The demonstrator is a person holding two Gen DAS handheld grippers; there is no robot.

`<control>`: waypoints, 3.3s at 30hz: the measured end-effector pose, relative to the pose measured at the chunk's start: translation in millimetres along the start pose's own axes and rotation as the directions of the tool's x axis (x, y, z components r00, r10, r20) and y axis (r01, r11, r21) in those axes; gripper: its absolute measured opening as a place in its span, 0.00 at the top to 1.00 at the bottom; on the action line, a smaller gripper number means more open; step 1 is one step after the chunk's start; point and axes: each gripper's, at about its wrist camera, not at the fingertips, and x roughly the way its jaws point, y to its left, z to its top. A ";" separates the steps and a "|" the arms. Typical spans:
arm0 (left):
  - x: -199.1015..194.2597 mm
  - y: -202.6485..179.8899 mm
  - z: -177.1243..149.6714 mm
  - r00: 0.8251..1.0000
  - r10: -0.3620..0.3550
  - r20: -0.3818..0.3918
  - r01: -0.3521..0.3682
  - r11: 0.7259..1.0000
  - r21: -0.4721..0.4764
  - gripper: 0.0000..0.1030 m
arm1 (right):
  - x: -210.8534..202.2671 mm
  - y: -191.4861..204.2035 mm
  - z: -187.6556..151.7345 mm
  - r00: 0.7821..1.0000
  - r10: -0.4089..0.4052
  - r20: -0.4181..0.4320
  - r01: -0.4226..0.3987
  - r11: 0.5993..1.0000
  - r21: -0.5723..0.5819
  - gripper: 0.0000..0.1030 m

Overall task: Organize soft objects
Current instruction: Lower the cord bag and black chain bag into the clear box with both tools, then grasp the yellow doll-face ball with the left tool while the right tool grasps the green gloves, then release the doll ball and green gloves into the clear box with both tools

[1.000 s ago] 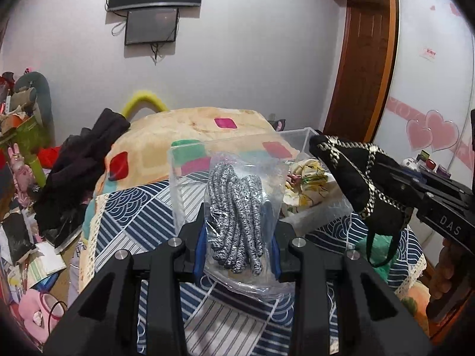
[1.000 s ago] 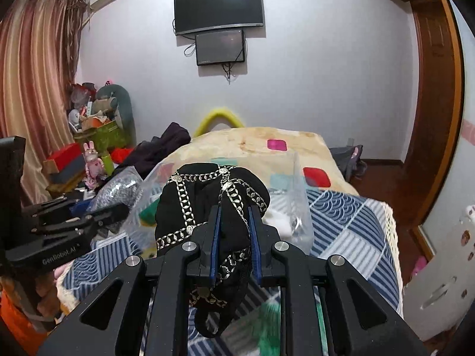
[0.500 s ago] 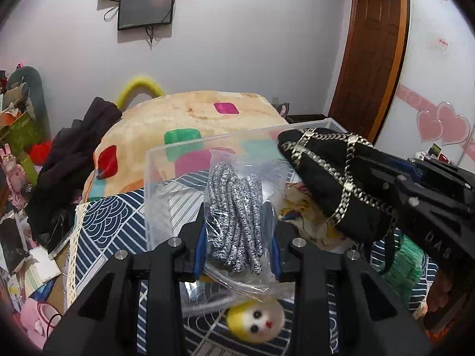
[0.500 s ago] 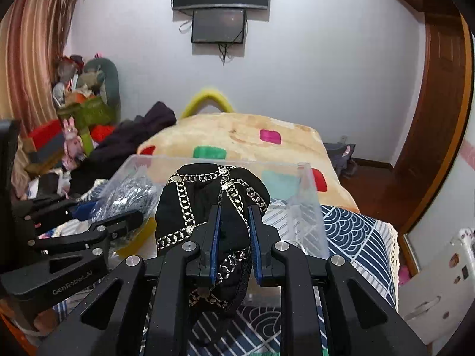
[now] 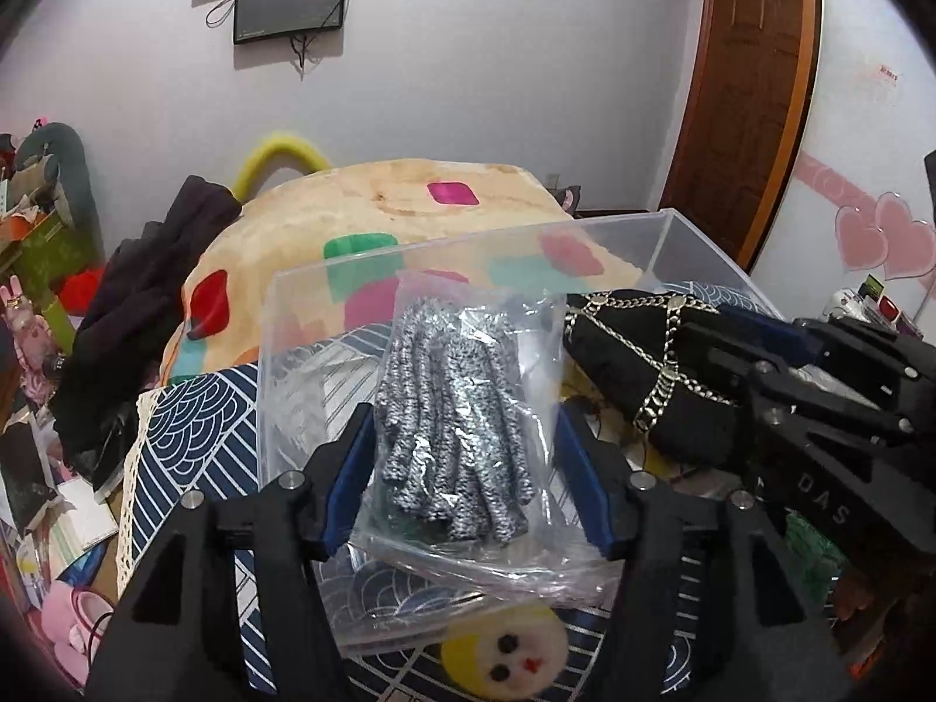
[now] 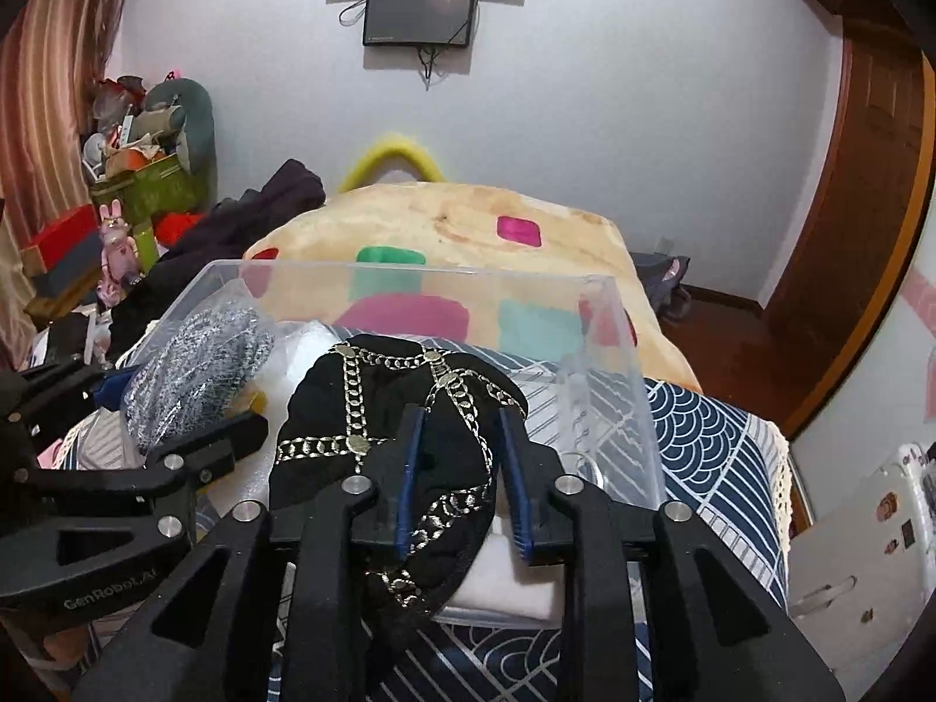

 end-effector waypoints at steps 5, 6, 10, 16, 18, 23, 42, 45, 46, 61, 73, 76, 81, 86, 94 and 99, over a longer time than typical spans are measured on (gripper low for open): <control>-6.8 -0.5 -3.3 1.000 -0.006 0.002 0.006 1.000 -0.002 0.39 | -15.5 -4.1 -1.2 0.999 0.013 0.030 -0.013 1.000 0.005 0.68; -9.7 -0.3 -3.4 1.000 -0.009 0.007 0.009 1.000 -0.004 0.38 | -17.7 -4.1 -0.4 0.999 0.012 0.039 -0.012 1.000 0.006 0.63; -28.6 -0.1 -4.9 0.999 -0.009 0.043 0.009 1.000 -0.002 0.33 | -39.3 -7.7 0.9 0.995 0.014 0.096 -0.015 1.000 0.011 0.57; -65.4 -1.6 -6.6 0.993 0.003 0.115 -0.003 1.000 0.005 0.27 | -69.8 -12.1 0.4 0.986 0.029 0.165 -0.034 0.999 0.027 0.57; -76.6 -2.2 -7.8 0.990 0.009 0.139 -0.009 1.000 0.006 0.22 | -81.0 -15.1 -2.1 0.981 0.033 0.189 -0.040 0.999 0.034 0.52; -98.8 -3.4 -18.4 0.983 0.006 0.183 -0.008 1.000 0.011 0.16 | -91.6 -19.9 -13.3 0.977 0.016 0.213 -0.028 0.998 0.053 0.41; -38.9 -8.8 -87.3 0.998 0.038 -0.040 -0.039 0.999 -0.009 0.16 | -54.2 -42.0 -97.6 1.000 -0.004 -0.022 0.008 0.987 0.163 0.37; -27.9 -6.0 -91.6 0.997 0.037 -0.064 -0.039 0.999 -0.025 0.24 | -40.7 -44.5 -108.3 0.997 0.011 -0.072 0.001 0.987 0.163 0.36; -24.1 -5.8 -93.8 0.996 0.040 -0.076 -0.042 0.999 -0.024 0.27 | -34.9 -45.2 -111.5 0.996 0.025 -0.089 -0.009 0.986 0.169 0.37; -32.7 -22.2 -109.6 0.999 0.009 -0.048 -0.007 0.999 0.037 0.60 | -52.5 -31.0 -108.8 0.998 0.051 -0.029 -0.046 0.989 0.142 0.90; -87.9 -6.3 -91.9 0.996 -0.037 0.076 0.037 0.999 -0.004 0.60 | -86.6 -33.0 -74.0 0.992 0.050 0.119 -0.065 0.990 0.127 0.90; -100.3 -1.7 -83.3 0.993 -0.040 0.112 0.042 0.999 -0.011 0.60 | -91.3 -26.9 -58.0 0.985 0.055 0.161 -0.073 0.992 0.105 0.90; -105.1 1.8 -65.1 0.989 -0.057 0.139 0.059 0.998 -0.013 0.60 | -89.5 -16.2 -38.9 0.976 0.067 0.208 -0.084 0.994 0.074 0.90; -94.9 -6.1 -39.0 0.985 -0.082 0.154 0.084 0.996 -0.003 0.60 | -83.2 -8.5 -22.9 0.969 0.066 0.240 -0.081 0.995 0.053 0.90; -53.5 -19.0 -12.6 0.986 -0.133 0.103 0.134 0.991 -0.004 0.60 | -54.1 -3.7 -8.1 0.970 0.082 0.227 -0.096 0.994 0.052 0.90; -23.0 -21.8 -12.6 0.994 -0.098 0.053 0.097 0.995 0.020 0.60 | -23.3 1.2 -8.7 0.982 0.096 0.160 -0.104 0.994 0.040 0.90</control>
